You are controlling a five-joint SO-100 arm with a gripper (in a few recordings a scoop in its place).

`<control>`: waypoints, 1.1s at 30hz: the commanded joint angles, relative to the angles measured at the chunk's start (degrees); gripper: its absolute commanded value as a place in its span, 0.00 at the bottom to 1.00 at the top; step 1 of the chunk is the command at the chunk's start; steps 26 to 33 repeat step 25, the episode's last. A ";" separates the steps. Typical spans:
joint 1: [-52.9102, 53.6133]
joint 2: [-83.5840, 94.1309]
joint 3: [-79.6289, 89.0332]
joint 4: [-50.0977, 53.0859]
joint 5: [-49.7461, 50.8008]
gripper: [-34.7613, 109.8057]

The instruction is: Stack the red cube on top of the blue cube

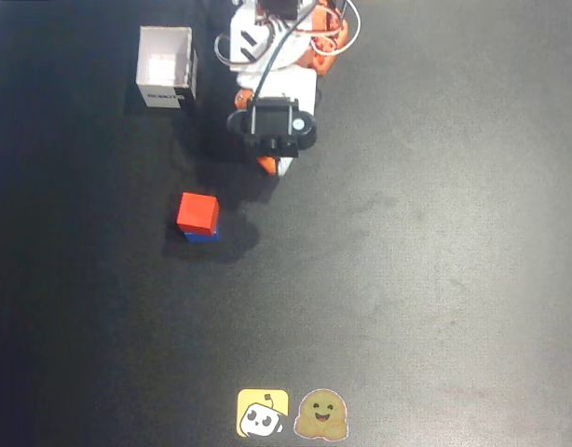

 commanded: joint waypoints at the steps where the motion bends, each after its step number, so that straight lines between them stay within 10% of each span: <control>1: 0.35 0.26 -0.26 6.50 0.35 0.24; 33: 0.35 0.26 -0.18 8.26 0.00 0.24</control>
